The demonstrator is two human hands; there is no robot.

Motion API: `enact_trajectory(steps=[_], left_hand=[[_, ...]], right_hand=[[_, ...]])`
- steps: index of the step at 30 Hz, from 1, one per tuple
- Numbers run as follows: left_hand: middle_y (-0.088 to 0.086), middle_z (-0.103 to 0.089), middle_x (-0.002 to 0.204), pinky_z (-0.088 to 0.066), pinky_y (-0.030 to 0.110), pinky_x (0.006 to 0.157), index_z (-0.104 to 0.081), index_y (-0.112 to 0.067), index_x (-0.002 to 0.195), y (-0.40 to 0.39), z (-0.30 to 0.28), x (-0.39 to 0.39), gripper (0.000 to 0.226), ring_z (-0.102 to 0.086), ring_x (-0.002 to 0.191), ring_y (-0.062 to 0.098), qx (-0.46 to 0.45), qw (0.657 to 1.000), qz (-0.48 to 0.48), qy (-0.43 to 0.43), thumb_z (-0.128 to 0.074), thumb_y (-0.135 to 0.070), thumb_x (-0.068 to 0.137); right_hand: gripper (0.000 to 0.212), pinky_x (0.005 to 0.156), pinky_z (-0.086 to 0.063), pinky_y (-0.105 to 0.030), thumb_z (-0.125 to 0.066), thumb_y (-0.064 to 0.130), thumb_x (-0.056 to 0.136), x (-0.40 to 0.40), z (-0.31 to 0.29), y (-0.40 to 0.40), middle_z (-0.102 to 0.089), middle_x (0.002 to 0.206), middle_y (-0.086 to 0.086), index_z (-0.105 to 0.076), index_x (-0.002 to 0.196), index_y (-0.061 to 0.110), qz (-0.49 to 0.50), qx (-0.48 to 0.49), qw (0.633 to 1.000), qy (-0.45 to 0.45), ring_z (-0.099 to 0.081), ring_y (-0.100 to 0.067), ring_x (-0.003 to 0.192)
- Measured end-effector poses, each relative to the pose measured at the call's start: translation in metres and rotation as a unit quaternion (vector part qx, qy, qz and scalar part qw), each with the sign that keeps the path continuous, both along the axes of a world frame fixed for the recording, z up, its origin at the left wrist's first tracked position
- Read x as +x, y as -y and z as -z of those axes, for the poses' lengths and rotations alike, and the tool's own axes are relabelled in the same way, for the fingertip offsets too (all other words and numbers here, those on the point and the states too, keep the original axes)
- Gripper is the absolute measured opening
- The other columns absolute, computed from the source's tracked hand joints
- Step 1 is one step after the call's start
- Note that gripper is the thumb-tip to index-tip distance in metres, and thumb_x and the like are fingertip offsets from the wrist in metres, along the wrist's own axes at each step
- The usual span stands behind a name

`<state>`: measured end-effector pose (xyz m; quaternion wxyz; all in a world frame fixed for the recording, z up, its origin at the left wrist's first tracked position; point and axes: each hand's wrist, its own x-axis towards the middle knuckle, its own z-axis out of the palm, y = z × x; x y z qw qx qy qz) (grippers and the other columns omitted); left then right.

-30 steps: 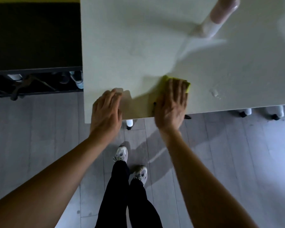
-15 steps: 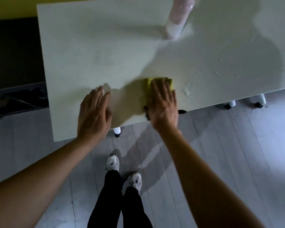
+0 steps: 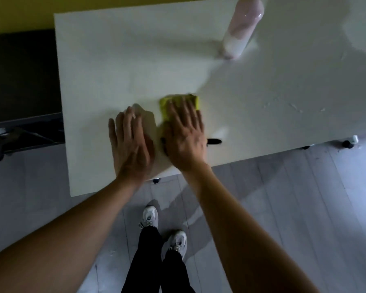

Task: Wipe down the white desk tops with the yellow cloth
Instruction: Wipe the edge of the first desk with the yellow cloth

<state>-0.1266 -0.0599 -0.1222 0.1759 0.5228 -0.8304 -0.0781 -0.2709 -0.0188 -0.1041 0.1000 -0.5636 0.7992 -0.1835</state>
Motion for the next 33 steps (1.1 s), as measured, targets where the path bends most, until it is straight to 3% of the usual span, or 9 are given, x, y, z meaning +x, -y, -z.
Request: enact_trajectory(steps=[3,6,9,15,17,21,27,29,33], left_hand=[[0.026,-0.039,0.161,-0.019,0.053,0.129,-0.039,0.006,0.154,0.0,0.002,0.002,0.063,-0.034,0.151,0.045,0.008,0.999,-0.052,-0.001,-0.035,-0.031,0.103],[0.021,-0.037,0.164,-0.017,0.05,0.13,-0.038,0.004,0.154,0.005,0.006,0.005,0.057,-0.03,0.154,0.042,0.008,0.999,-0.039,-0.014,-0.037,-0.019,0.103],[0.018,-0.033,0.167,-0.014,0.048,0.131,-0.035,0.003,0.156,0.003,0.002,0.002,0.061,-0.026,0.156,0.039,0.016,0.999,-0.043,-0.01,-0.034,-0.017,0.099],[0.019,-0.034,0.166,-0.015,0.049,0.13,-0.036,0.004,0.156,0.005,0.0,-0.002,0.06,-0.027,0.156,0.038,0.02,0.998,-0.052,-0.009,-0.033,-0.017,0.1],[0.019,-0.034,0.166,-0.014,0.048,0.131,-0.036,0.004,0.156,0.005,0.001,-0.002,0.06,-0.027,0.156,0.038,0.019,0.998,-0.053,-0.01,-0.034,-0.017,0.1],[0.017,-0.032,0.168,-0.012,0.047,0.132,-0.036,0.003,0.156,0.005,0.001,-0.001,0.06,-0.025,0.157,0.036,0.036,0.998,-0.059,-0.004,-0.03,-0.018,0.1],[0.023,-0.037,0.163,-0.018,0.049,0.131,-0.035,0.005,0.157,0.006,0.004,-0.001,0.059,-0.031,0.154,0.037,0.042,0.996,-0.074,-0.002,-0.04,-0.015,0.101],[0.022,-0.034,0.165,-0.016,0.048,0.131,-0.032,0.004,0.158,0.008,0.003,-0.003,0.06,-0.029,0.155,0.037,0.045,0.996,-0.072,-0.003,-0.041,-0.012,0.101],[0.023,-0.035,0.164,-0.014,0.048,0.131,-0.034,0.008,0.156,0.005,0.0,-0.003,0.06,-0.029,0.154,0.04,0.045,0.997,-0.066,0.003,-0.035,-0.015,0.101]], right_hand=[[0.058,0.128,-0.008,-0.043,-0.033,0.043,0.103,0.017,0.002,0.026,-0.021,0.168,-0.006,-0.032,0.159,0.027,-0.081,-0.027,0.996,-0.004,-0.012,-0.022,0.157],[0.057,0.126,-0.017,-0.046,-0.035,0.038,0.1,-0.015,0.009,0.022,-0.031,0.165,-0.006,-0.039,0.156,0.024,-0.093,-0.038,0.995,-0.006,-0.021,-0.024,0.155],[0.073,0.121,-0.027,-0.052,-0.038,0.038,0.087,-0.09,0.011,-0.004,-0.029,0.165,-0.012,-0.036,0.157,0.017,0.05,-0.022,0.998,-0.035,-0.024,-0.031,0.153],[0.058,0.127,-0.007,-0.044,-0.026,0.044,0.107,-0.159,0.0,-0.029,-0.011,0.17,-0.004,-0.02,0.162,0.027,0.283,-0.004,0.959,0.004,-0.005,-0.022,0.157],[0.061,0.128,-0.007,-0.044,-0.024,0.042,0.105,-0.134,0.002,-0.01,-0.011,0.17,-0.007,-0.021,0.162,0.022,0.255,-0.007,0.967,-0.011,-0.004,-0.025,0.158],[0.066,0.127,-0.01,-0.048,-0.031,0.035,0.097,-0.05,0.002,0.044,-0.014,0.169,-0.008,-0.022,0.161,0.024,0.05,-0.011,0.999,-0.019,-0.005,-0.028,0.157],[0.054,0.127,-0.013,-0.04,-0.04,0.038,0.099,0.021,0.004,0.119,-0.036,0.163,-0.004,-0.047,0.152,0.028,-0.147,-0.065,0.987,0.004,-0.026,-0.022,0.153],[0.055,0.127,-0.012,-0.04,-0.038,0.038,0.099,0.007,0.009,0.121,-0.036,0.162,-0.004,-0.045,0.152,0.027,-0.147,-0.064,0.987,-0.007,-0.026,-0.022,0.153],[0.061,0.124,-0.022,-0.045,-0.035,0.037,0.095,-0.063,0.012,0.118,-0.04,0.16,-0.01,-0.047,0.151,0.02,0.061,-0.091,0.994,0.005,-0.03,-0.028,0.152]])
